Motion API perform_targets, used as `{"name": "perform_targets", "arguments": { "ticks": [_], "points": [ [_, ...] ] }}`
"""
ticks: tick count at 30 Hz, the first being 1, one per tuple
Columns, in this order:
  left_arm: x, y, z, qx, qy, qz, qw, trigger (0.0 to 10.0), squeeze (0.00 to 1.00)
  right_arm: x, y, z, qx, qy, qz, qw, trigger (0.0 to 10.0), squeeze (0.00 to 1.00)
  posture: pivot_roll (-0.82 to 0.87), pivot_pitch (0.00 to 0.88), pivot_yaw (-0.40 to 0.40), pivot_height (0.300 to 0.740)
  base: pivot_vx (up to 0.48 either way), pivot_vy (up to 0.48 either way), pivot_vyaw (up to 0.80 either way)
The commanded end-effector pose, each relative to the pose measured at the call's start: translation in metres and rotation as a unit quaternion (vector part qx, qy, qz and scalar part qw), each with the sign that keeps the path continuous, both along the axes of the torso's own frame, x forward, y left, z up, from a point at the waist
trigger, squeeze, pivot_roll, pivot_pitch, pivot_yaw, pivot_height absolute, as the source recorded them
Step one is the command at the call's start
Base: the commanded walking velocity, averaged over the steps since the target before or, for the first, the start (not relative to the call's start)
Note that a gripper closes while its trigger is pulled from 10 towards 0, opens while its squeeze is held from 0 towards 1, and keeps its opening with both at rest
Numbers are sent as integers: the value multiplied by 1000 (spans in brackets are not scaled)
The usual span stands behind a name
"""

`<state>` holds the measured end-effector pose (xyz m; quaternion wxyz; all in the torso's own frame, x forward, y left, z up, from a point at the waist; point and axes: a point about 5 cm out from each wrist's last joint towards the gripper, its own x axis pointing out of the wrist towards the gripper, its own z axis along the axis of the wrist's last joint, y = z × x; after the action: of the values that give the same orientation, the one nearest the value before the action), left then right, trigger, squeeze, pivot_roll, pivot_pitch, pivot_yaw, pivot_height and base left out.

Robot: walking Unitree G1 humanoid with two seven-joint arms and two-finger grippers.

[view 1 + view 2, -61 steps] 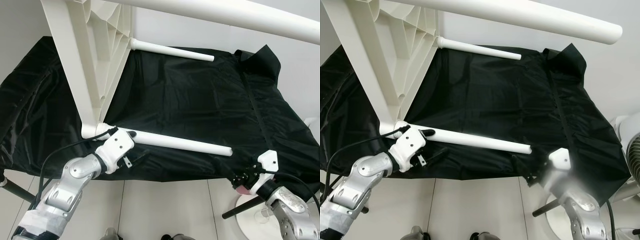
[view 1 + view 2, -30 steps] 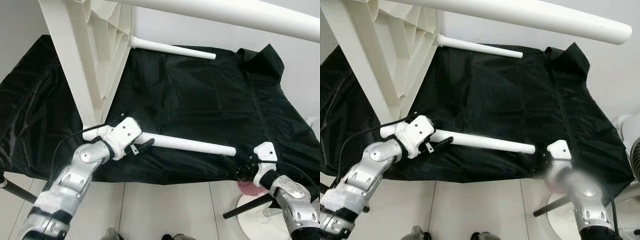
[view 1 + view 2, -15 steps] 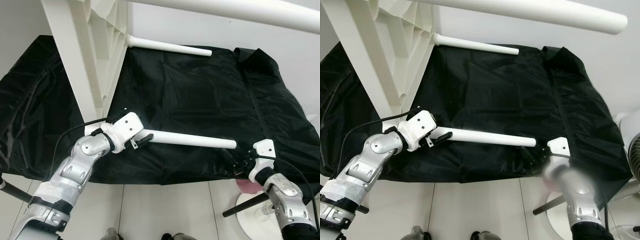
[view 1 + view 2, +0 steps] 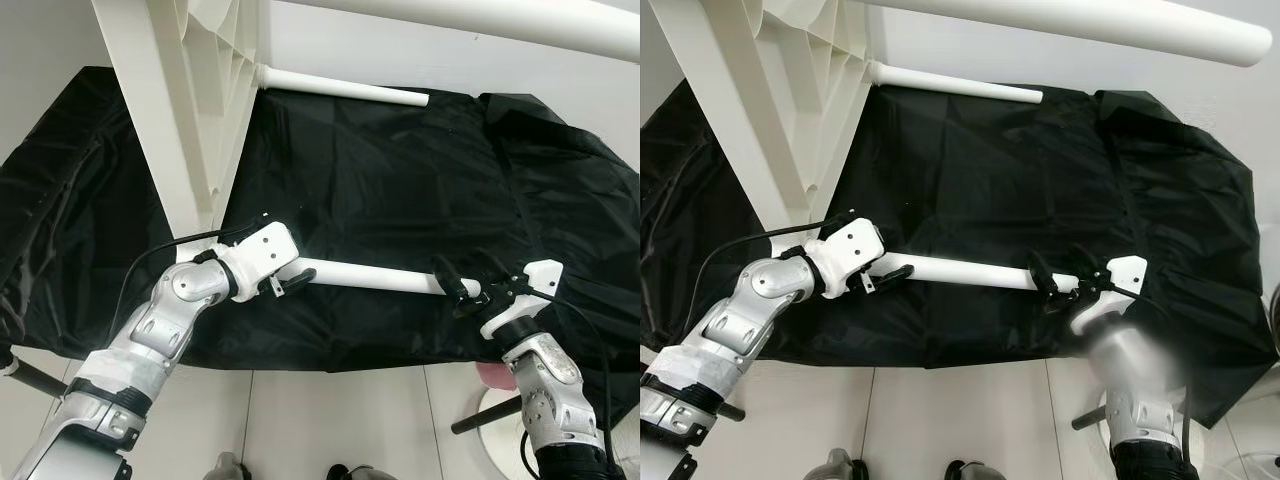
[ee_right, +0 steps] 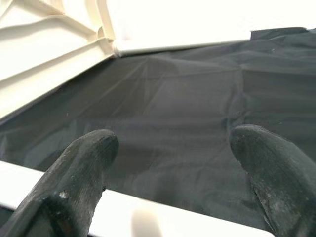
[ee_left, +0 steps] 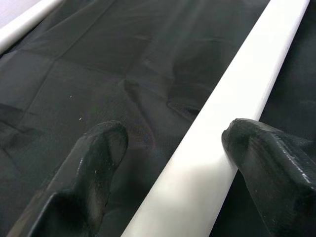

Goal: Building children table

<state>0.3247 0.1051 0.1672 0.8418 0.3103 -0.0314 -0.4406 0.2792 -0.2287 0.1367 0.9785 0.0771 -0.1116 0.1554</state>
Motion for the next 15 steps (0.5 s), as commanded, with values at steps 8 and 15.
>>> {"name": "perform_targets", "arguments": {
  "ticks": [8,15],
  "points": [
    [-11,-4,-13,38,90,-110,989,10000,0,-3,4,1,35,-4,-32,999,10000,0,-7,135,-16,740,0,0,0],
    [-8,0,-8,15,106,-109,988,10000,0,-3,7,1,40,-5,-34,999,10000,0,-5,133,-19,740,0,0,0]
  ]
}}
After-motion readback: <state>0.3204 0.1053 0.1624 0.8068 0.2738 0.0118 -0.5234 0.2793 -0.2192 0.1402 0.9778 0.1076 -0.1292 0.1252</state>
